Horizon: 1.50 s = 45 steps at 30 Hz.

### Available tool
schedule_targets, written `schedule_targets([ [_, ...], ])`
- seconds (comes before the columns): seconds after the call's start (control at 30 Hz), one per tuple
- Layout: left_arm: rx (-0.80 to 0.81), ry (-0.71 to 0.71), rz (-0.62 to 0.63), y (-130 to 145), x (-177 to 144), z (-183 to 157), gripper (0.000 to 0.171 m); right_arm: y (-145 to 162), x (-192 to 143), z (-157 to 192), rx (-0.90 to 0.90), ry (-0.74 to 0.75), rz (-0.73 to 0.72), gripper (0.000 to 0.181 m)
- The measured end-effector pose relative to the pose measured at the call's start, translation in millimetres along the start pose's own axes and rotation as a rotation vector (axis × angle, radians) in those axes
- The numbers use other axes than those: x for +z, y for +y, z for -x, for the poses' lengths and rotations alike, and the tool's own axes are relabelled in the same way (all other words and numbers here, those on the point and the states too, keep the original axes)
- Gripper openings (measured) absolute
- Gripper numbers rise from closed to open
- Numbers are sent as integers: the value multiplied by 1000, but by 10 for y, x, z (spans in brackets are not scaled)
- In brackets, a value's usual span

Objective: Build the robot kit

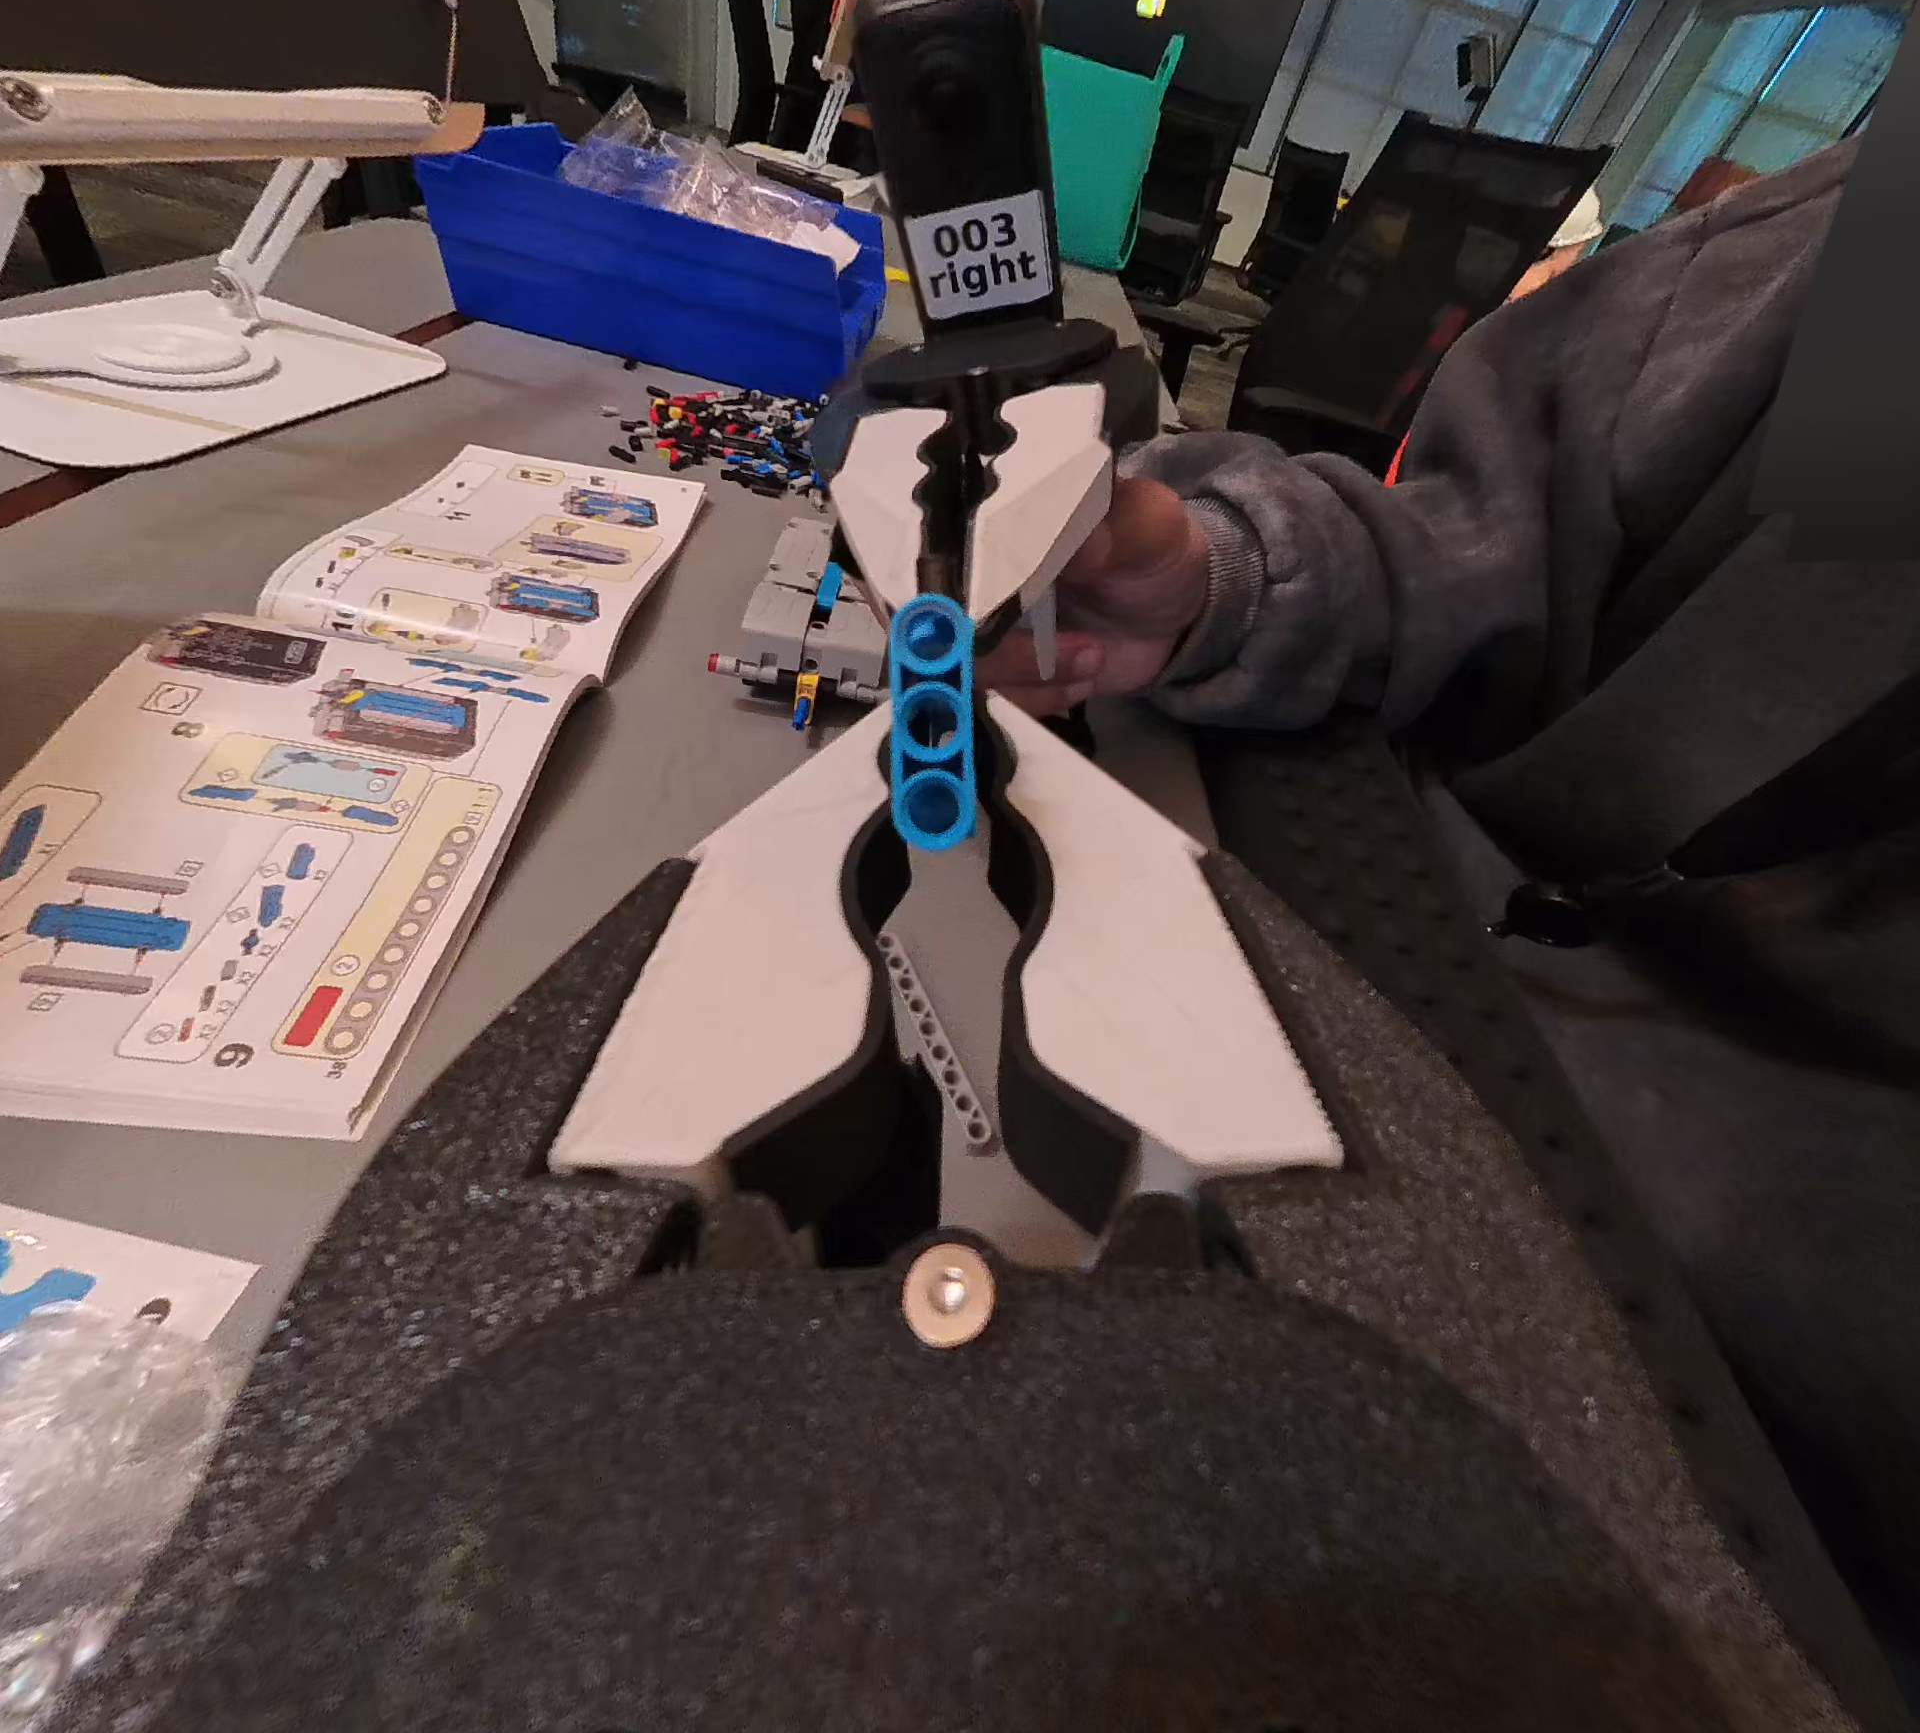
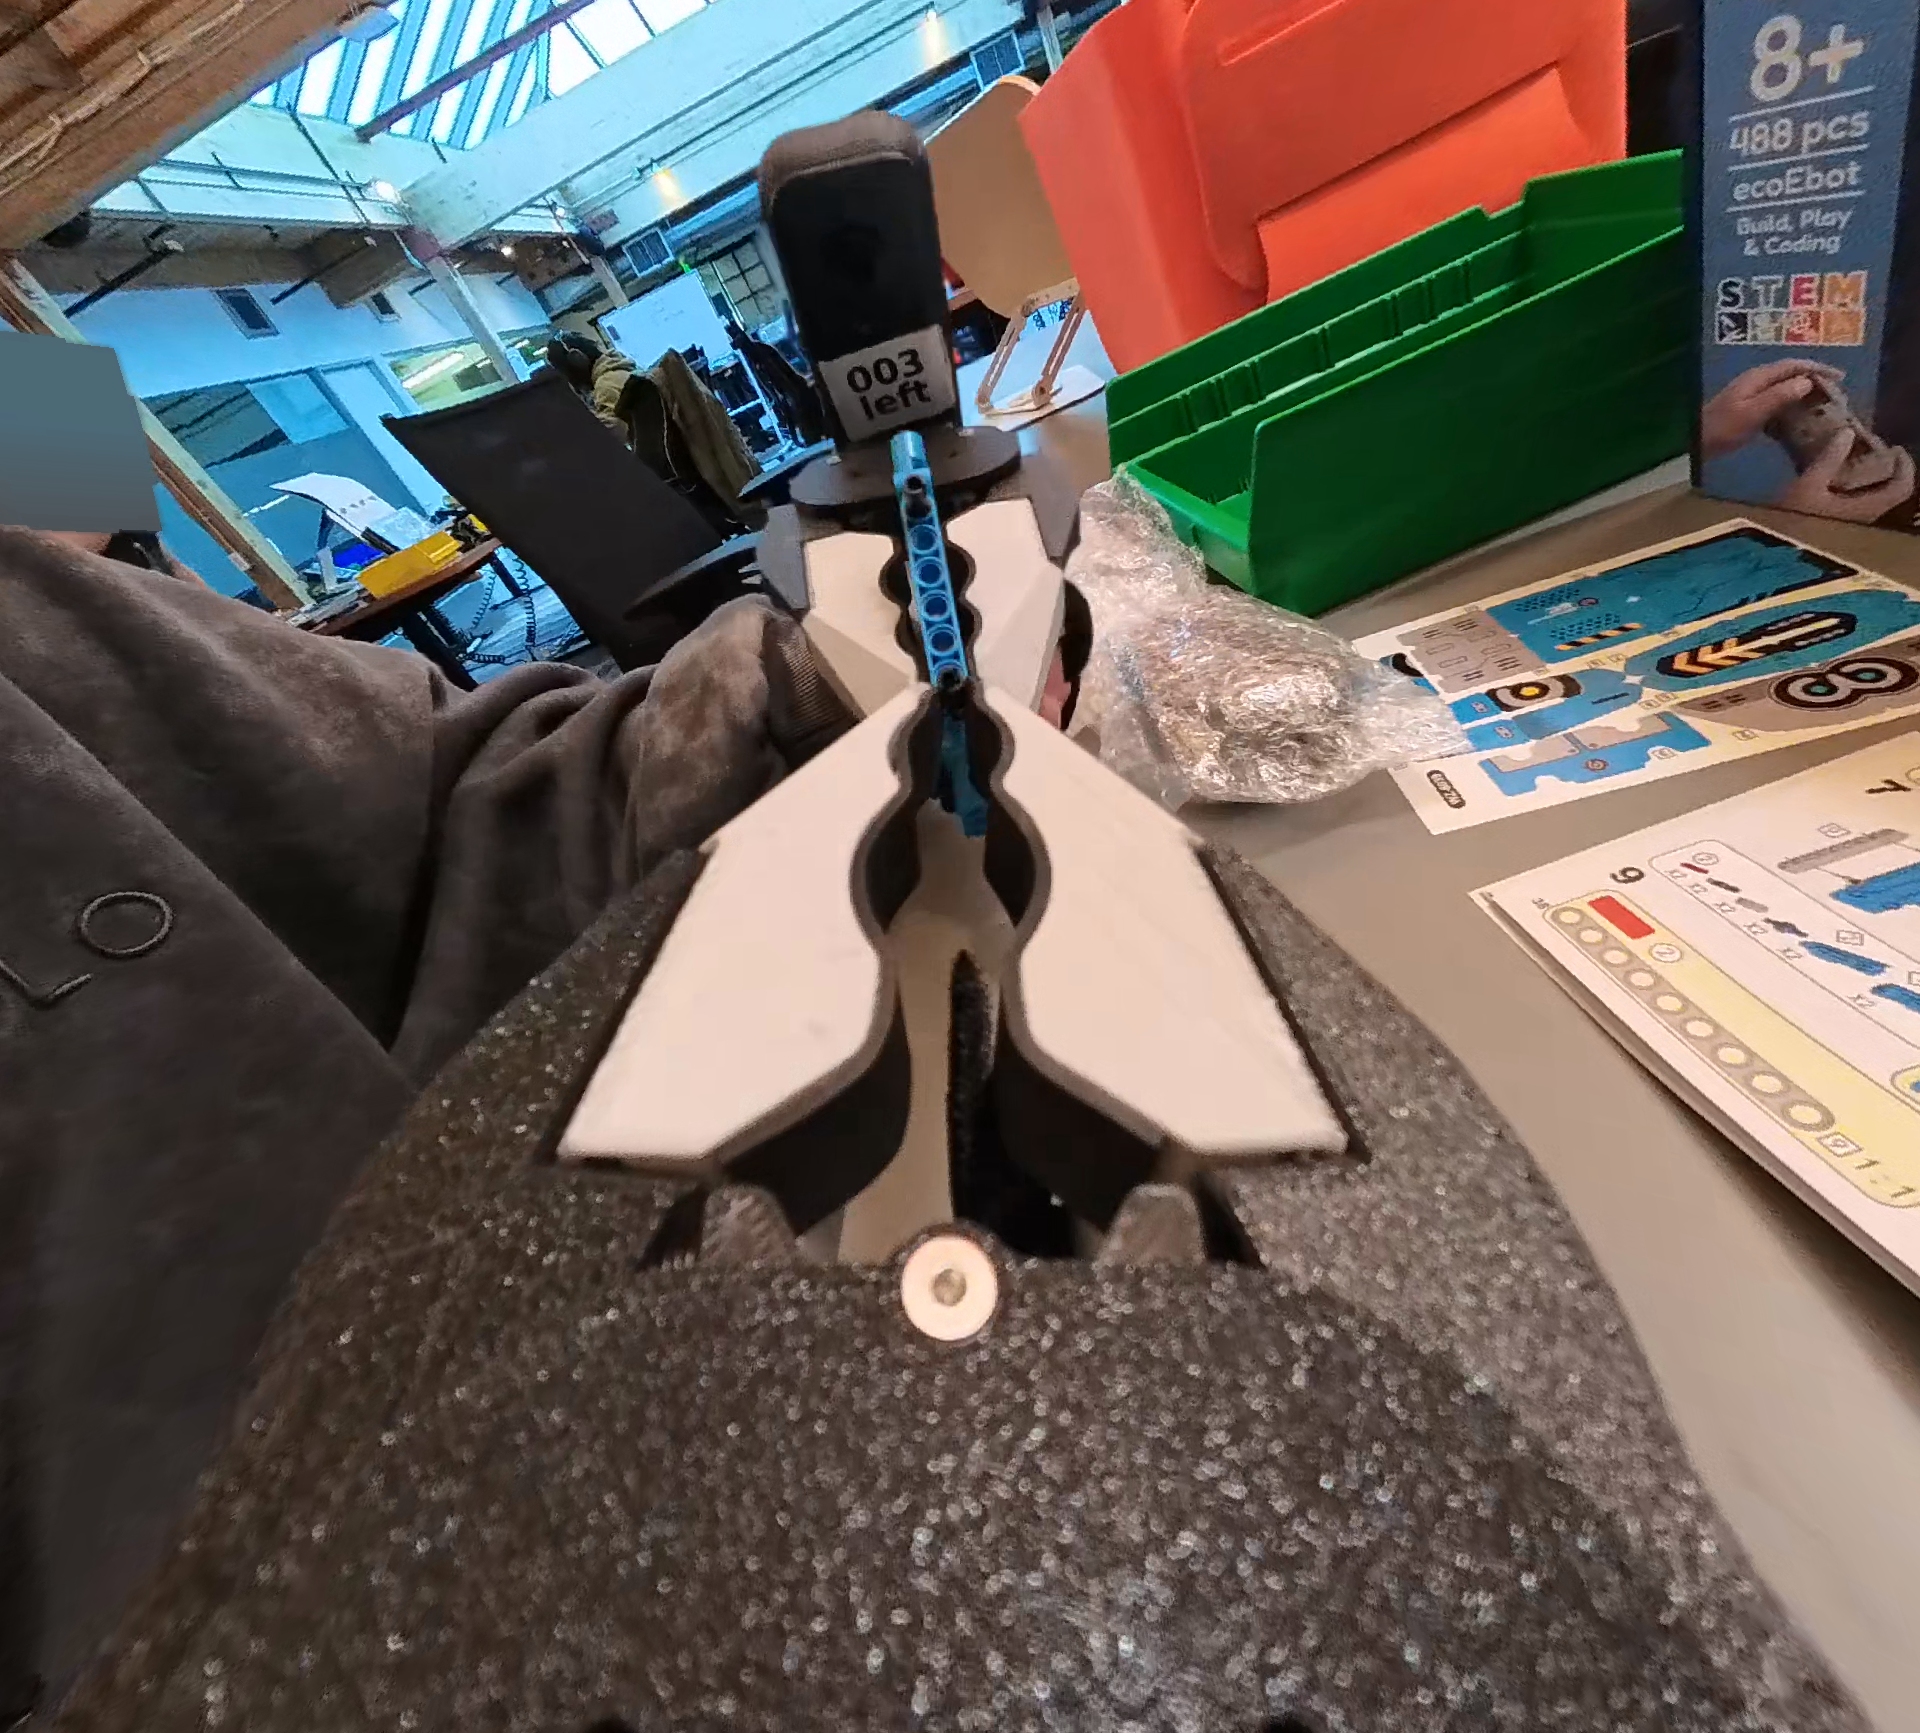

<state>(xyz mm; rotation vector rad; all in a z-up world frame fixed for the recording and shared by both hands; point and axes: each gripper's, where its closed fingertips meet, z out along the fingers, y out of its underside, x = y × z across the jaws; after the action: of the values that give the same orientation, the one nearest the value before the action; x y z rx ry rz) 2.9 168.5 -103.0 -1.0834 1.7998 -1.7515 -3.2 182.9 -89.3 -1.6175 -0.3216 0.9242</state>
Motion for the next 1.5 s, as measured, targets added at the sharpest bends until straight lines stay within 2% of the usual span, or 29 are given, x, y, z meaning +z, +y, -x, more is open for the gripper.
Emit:
schedule_targets([
  [0.23, 28, -34, 17, 67, 48, 43, 6, 99, -2, -51, -65, 47, 97, 3],
  [0.37, 92, -107, 129, 241, 90, 127, 6, 253, -20, -145, -34, 83, 185, 3],
  [0.53, 240, -242, 278, 412, 97, 250, 5, 382, -10, -256, -242, 223, 352, 3],
  [0.7, 247, -268, 345, 550, 131, 306, 5, 519, -31, -333, -285, 258, 428, 2],
  [0.83, 235, -273, 329, 526, 132, 308, 4, 503, -31, -336, -259, 248, 407, 3],
  [0.97, 183, -231, 263, 429, 136, 253, 5, 421, -33, -280, -113, 161, 325, 3],
  [1.03, 181, -229, 238, 387, 131, 252, 5, 364, -34, -268, -141, 164, 308, 3],
  [1.13, 194, -232, 267, 453, 142, 267, 6, 418, -29, -290, -224, 201, 369, 3],
  [1.4, 111, -170, 206, 413, 150, 244, 6, 375, -34, -288, -237, 205, 354, 4],
  [1.5, 94, -155, 187, 388, 150, 230, 6, 343, -39, -276, -186, 180, 323, 4],
])
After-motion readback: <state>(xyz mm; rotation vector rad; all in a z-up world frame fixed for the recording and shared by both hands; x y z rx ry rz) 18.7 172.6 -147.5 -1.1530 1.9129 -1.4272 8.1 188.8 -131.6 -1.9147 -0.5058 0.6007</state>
